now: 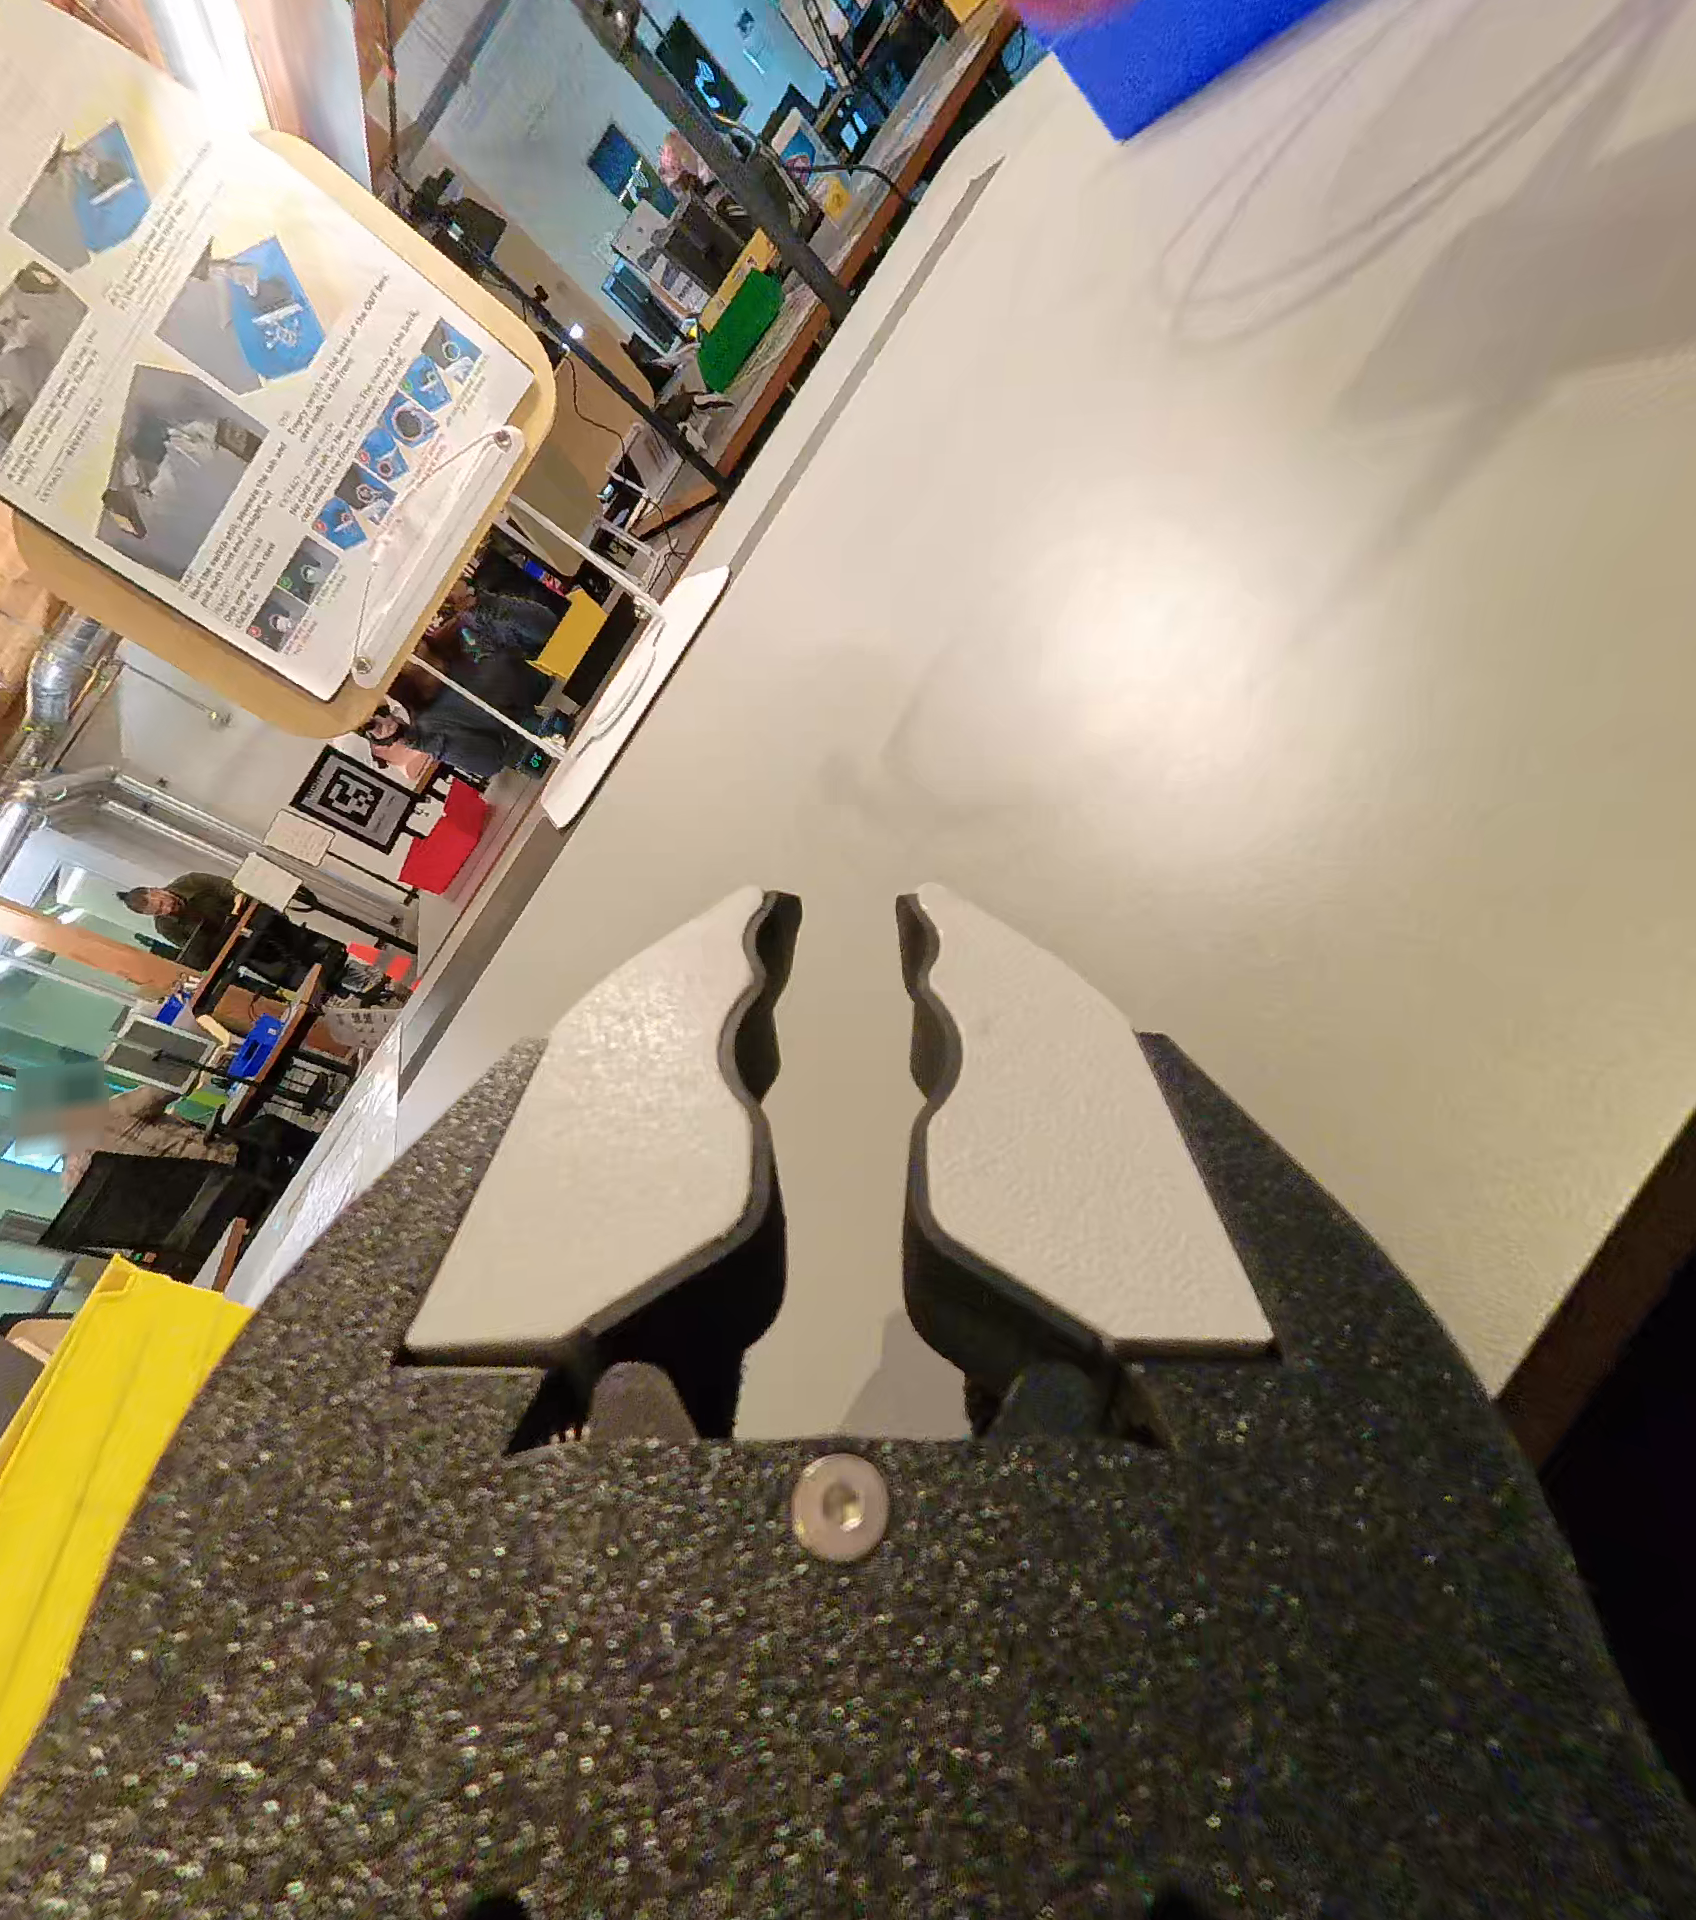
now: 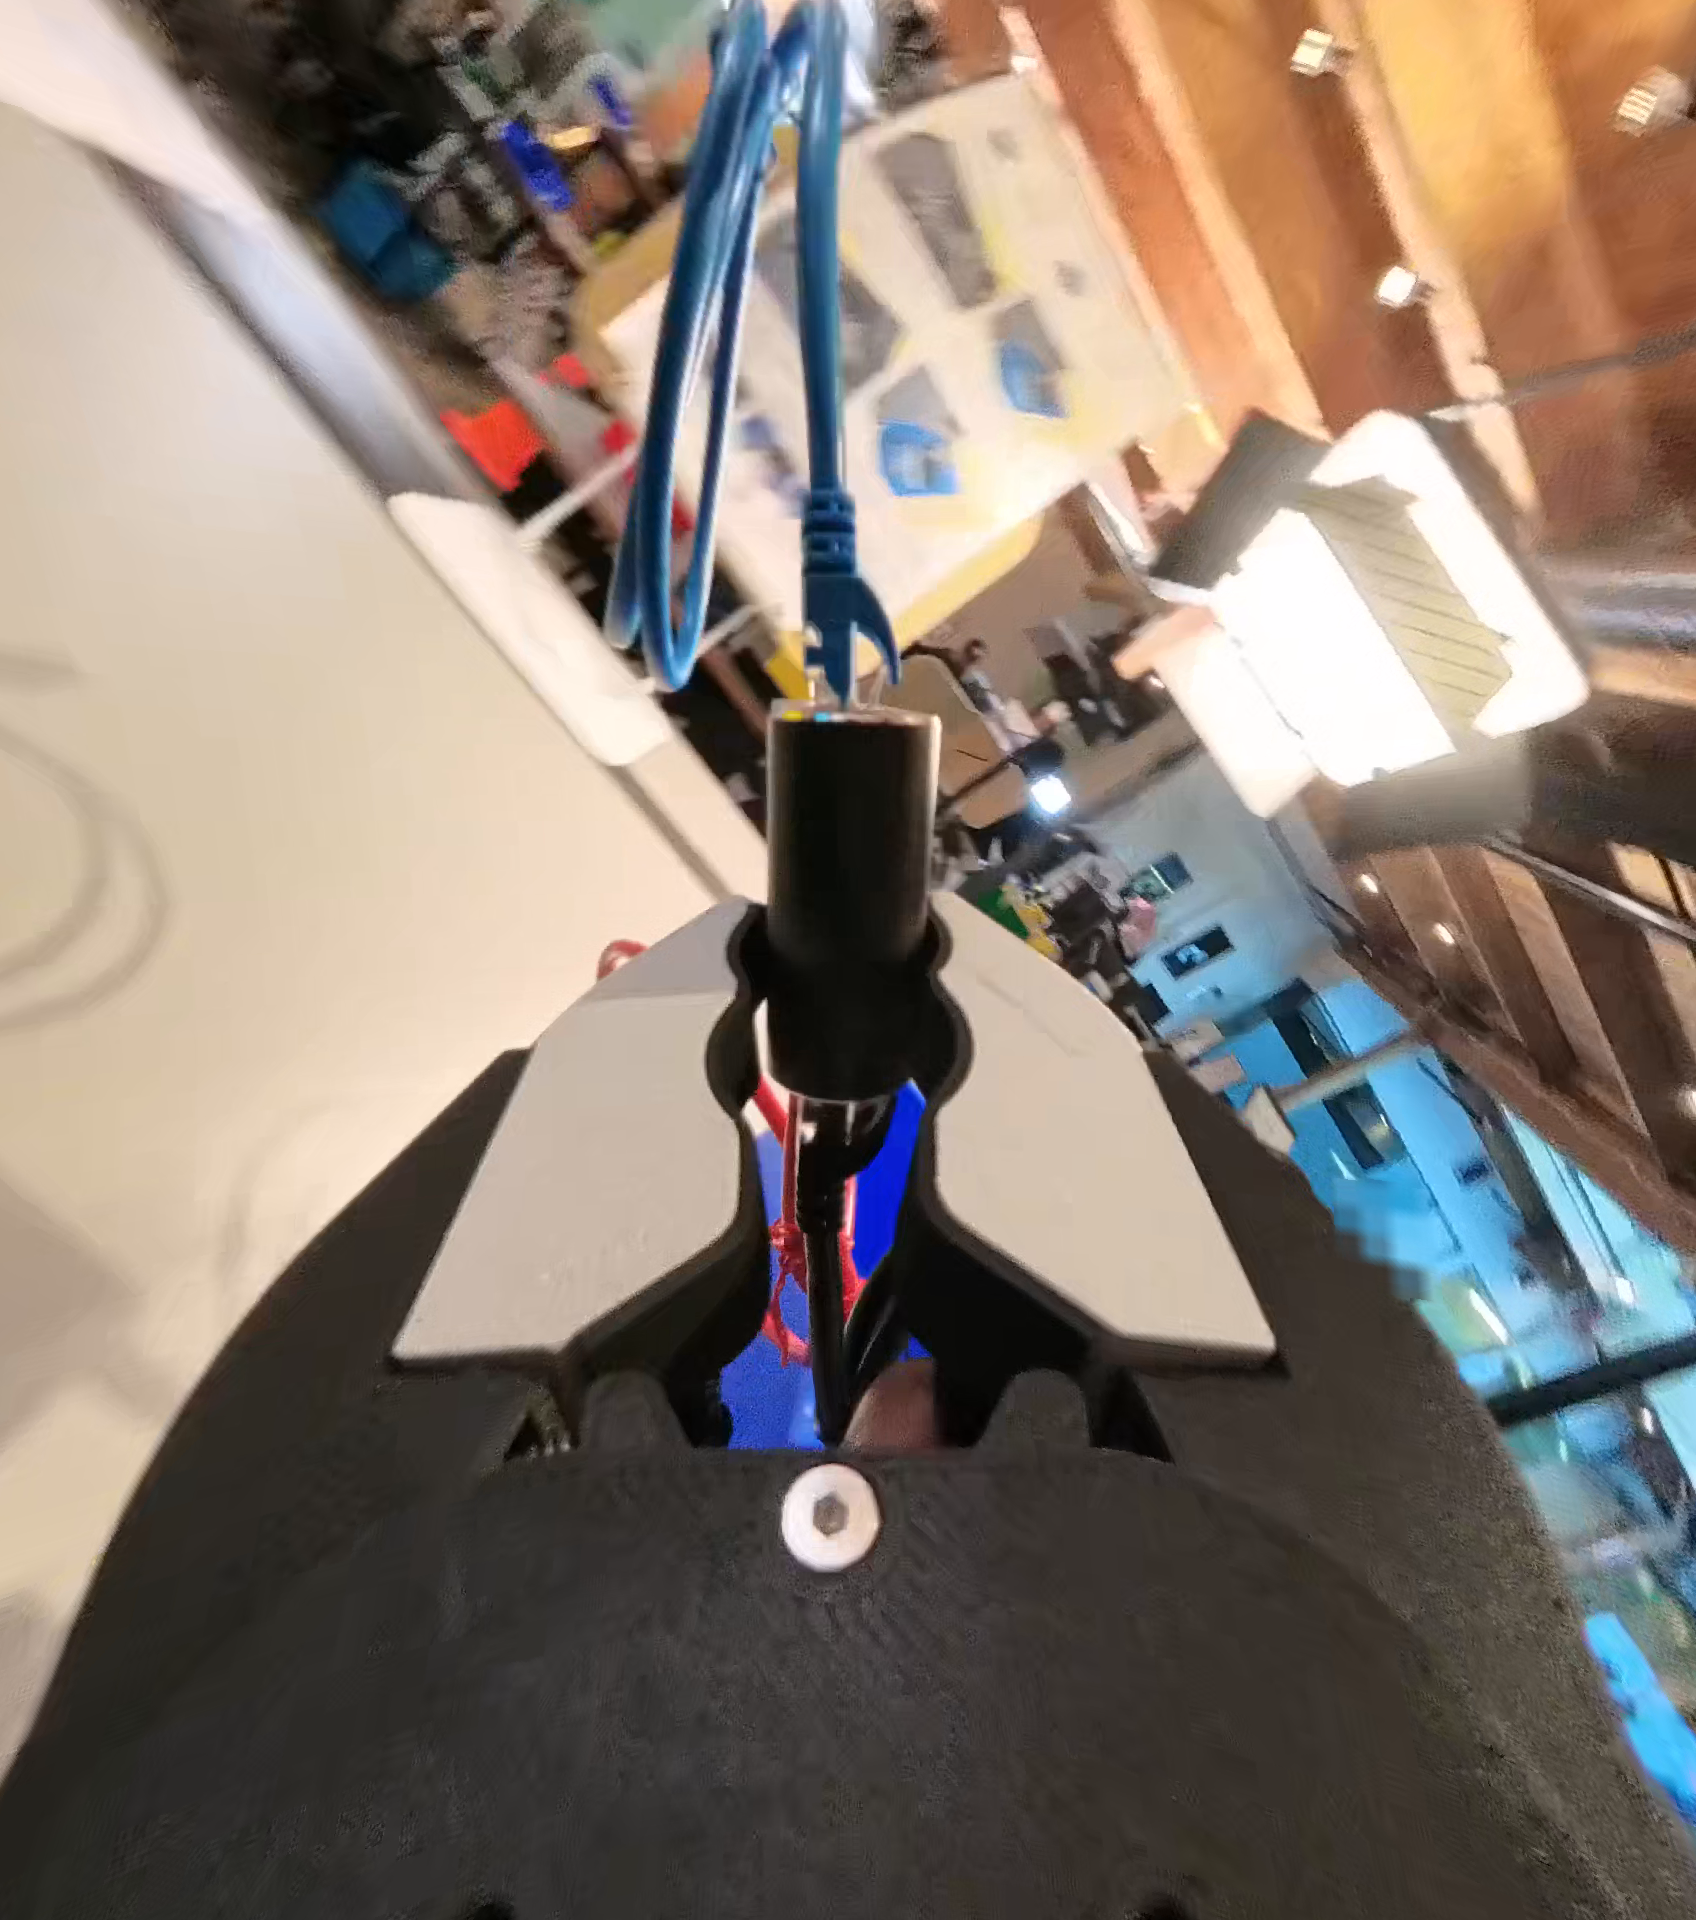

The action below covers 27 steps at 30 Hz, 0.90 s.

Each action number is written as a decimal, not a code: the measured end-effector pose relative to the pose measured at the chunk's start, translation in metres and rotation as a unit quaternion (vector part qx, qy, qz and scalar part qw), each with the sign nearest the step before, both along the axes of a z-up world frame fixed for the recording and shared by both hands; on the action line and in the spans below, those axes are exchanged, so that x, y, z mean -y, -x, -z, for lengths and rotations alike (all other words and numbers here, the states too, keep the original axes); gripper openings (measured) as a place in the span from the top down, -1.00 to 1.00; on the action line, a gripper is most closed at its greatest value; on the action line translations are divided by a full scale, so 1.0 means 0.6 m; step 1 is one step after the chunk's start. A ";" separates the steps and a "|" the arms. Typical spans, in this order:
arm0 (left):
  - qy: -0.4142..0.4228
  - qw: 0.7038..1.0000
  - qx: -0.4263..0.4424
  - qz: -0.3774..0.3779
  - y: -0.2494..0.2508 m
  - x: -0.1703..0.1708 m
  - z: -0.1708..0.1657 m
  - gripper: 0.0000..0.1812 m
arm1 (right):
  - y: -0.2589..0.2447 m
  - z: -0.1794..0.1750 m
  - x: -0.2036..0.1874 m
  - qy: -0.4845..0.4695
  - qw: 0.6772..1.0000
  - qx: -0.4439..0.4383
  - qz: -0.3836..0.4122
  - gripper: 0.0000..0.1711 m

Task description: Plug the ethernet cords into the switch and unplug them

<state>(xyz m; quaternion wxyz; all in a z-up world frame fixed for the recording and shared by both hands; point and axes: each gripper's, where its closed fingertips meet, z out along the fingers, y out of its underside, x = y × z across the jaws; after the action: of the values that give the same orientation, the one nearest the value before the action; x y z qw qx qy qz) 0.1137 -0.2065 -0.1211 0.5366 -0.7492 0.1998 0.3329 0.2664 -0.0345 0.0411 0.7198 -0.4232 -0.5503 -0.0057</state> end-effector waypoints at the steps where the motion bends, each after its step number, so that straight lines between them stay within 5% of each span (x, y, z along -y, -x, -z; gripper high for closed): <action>1: -0.002 1.000 0.001 0.000 0.000 0.000 -0.001 0.77 | -0.020 -0.030 -0.019 0.007 1.000 -0.025 0.017 0.70; 8: 0.005 1.000 -0.010 -0.003 0.000 -0.001 0.003 0.79 | -0.167 -0.107 -0.153 0.051 0.982 -0.105 0.146 0.70; 21: 0.020 0.999 -0.032 -0.011 0.001 -0.004 0.012 0.80 | -0.134 0.107 -0.307 0.237 0.954 -0.054 0.176 0.63; 27: 0.025 0.999 -0.028 -0.009 0.001 -0.005 0.014 0.78 | -0.127 0.086 -0.283 0.207 0.960 -0.076 0.173 0.55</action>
<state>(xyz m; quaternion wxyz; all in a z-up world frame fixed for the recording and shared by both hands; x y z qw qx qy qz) 0.1130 -0.2035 -0.1296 0.5091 -0.7542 0.2168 0.3536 0.3424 0.1353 -0.0103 0.6439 -0.6508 -0.4019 0.0163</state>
